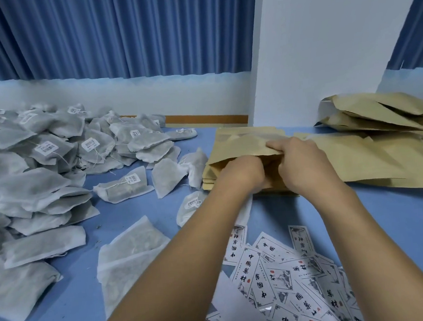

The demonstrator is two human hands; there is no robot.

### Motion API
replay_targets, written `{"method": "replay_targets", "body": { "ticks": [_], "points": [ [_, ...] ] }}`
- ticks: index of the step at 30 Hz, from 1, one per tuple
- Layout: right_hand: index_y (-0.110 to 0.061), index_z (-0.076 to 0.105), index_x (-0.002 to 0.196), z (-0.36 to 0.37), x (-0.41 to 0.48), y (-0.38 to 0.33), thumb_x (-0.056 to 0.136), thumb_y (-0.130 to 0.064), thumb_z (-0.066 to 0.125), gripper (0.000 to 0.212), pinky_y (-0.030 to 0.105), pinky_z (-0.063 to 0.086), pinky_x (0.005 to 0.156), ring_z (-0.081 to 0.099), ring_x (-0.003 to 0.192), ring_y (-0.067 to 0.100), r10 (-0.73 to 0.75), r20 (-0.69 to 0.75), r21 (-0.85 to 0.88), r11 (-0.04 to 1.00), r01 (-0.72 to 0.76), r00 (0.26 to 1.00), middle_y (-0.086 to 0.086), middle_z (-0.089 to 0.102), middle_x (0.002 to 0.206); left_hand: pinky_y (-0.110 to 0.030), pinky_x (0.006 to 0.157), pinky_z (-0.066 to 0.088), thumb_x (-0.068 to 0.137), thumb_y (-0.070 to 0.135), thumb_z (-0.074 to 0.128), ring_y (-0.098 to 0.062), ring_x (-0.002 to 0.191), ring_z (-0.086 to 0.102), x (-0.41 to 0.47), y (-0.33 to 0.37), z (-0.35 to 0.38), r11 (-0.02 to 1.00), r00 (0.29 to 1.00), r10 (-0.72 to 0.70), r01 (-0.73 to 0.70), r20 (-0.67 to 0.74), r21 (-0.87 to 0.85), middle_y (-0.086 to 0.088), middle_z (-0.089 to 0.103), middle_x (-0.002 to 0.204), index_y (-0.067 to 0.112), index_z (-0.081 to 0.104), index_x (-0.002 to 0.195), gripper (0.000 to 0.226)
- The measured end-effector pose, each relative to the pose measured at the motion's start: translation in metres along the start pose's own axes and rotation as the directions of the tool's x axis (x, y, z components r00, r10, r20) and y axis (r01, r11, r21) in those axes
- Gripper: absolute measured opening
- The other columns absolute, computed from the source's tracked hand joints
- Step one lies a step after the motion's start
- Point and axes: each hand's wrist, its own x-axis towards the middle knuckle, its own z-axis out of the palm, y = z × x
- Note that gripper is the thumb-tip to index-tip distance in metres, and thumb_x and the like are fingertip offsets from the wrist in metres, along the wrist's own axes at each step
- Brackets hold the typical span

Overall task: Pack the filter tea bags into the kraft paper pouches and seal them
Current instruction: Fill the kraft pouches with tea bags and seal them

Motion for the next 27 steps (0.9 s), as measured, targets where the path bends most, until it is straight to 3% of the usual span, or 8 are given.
{"method": "replay_targets", "body": {
  "ticks": [2, 4, 8, 11, 13, 18, 22, 27],
  "points": [
    [-0.037, 0.065, 0.124, 0.001, 0.001, 0.001, 0.080, 0.002, 0.043, 0.063, 0.040, 0.049, 0.084, 0.056, 0.108, 0.036, 0.004, 0.002, -0.008, 1.000, -0.004, 1.000, 0.012, 0.064, 0.121, -0.035, 0.073, 0.043, 0.092, 0.008, 0.055, -0.027, 0.088, 0.055, -0.001, 0.003, 0.000, 0.999, 0.999, 0.011, -0.013, -0.046, -0.036, -0.011, 0.059, 0.103, 0.012, 0.056, 0.101, 0.009],
    [-0.040, 0.065, 0.122, 0.000, 0.002, 0.002, 0.081, -0.001, 0.044, 0.061, 0.038, 0.049, 0.081, 0.057, 0.106, 0.036, 0.010, 0.001, 0.006, 1.000, -0.010, 1.000, 0.011, 0.066, 0.119, -0.039, 0.071, 0.041, 0.090, 0.004, 0.051, -0.032, 0.094, 0.060, -0.009, 0.005, 0.010, 0.989, 0.956, 0.076, -0.108, -0.284, -0.097, -0.012, 0.061, 0.109, 0.013, 0.057, 0.106, 0.020],
    [-0.036, 0.058, 0.077, -0.007, 0.005, 0.006, 0.080, -0.003, 0.047, 0.035, 0.032, 0.037, 0.065, 0.054, 0.084, 0.032, 0.019, -0.019, 0.071, 0.997, -0.018, 1.000, 0.002, 0.065, 0.084, -0.040, 0.099, 0.049, 0.088, -0.008, 0.045, -0.033, 0.114, 0.059, -0.023, -0.004, 0.036, 0.717, 0.496, 0.160, -0.653, -0.853, -0.244, -0.019, 0.062, 0.120, -0.003, 0.058, 0.126, 0.041],
    [-0.034, 0.067, 0.090, -0.011, 0.004, 0.006, 0.079, -0.002, 0.048, 0.039, 0.031, 0.041, 0.065, 0.057, 0.088, 0.033, -0.017, 0.019, 0.056, 0.998, 0.016, 1.000, 0.003, 0.067, 0.085, -0.048, 0.104, 0.045, 0.087, -0.011, 0.053, -0.036, 0.123, 0.055, -0.022, -0.009, 0.048, 0.534, 0.269, 0.114, -0.828, -0.956, -0.169, -0.026, 0.056, 0.130, 0.000, 0.051, 0.127, 0.041],
    [-0.029, 0.064, 0.081, -0.012, 0.002, 0.006, 0.079, -0.001, 0.052, 0.031, 0.029, 0.038, 0.056, 0.058, 0.082, 0.032, -0.040, 0.052, 0.044, 0.998, 0.038, 0.998, 0.001, 0.064, 0.075, -0.050, 0.087, 0.049, 0.091, 0.003, 0.059, -0.033, 0.106, 0.057, -0.020, -0.006, 0.046, 0.631, 0.148, 0.050, -0.771, -0.988, -0.084, -0.013, 0.052, 0.121, 0.009, 0.057, 0.117, 0.027],
    [-0.029, 0.042, 0.059, -0.011, -0.001, 0.006, 0.081, -0.002, 0.056, 0.038, 0.026, 0.030, 0.048, 0.048, 0.061, 0.022, -0.048, 0.057, 0.050, 0.998, 0.045, 0.997, -0.004, 0.048, 0.062, -0.019, 0.080, 0.045, 0.103, 0.026, 0.054, -0.005, 0.092, 0.049, -0.034, 0.003, 0.024, 0.585, -0.022, -0.086, -0.811, -0.996, -0.033, -0.006, 0.042, 0.099, 0.011, 0.066, 0.115, 0.023],
    [-0.020, 0.049, 0.084, -0.009, 0.004, 0.007, 0.096, -0.007, 0.050, 0.017, 0.040, 0.053, 0.077, 0.056, 0.081, 0.031, -0.047, 0.102, 0.070, 0.997, 0.040, 0.994, 0.012, 0.064, 0.093, -0.025, 0.077, 0.047, 0.102, 0.016, 0.056, -0.016, 0.089, 0.051, -0.043, 0.006, 0.025, 0.595, -0.014, 0.070, -0.802, -0.997, 0.053, -0.010, 0.044, 0.100, 0.008, 0.063, 0.115, 0.017],
    [-0.040, 0.060, 0.067, -0.019, 0.003, 0.006, 0.085, -0.009, 0.052, 0.037, 0.024, 0.037, 0.052, 0.054, 0.065, 0.018, -0.030, 0.080, 0.244, 0.970, 0.009, 0.996, -0.011, 0.061, 0.065, -0.039, 0.068, 0.050, 0.089, -0.010, 0.063, -0.035, 0.080, 0.060, -0.038, -0.021, 0.058, 0.704, 0.161, 0.387, -0.687, -0.908, 0.178, -0.018, 0.062, 0.095, -0.004, 0.075, 0.096, 0.015]
  ]
}}
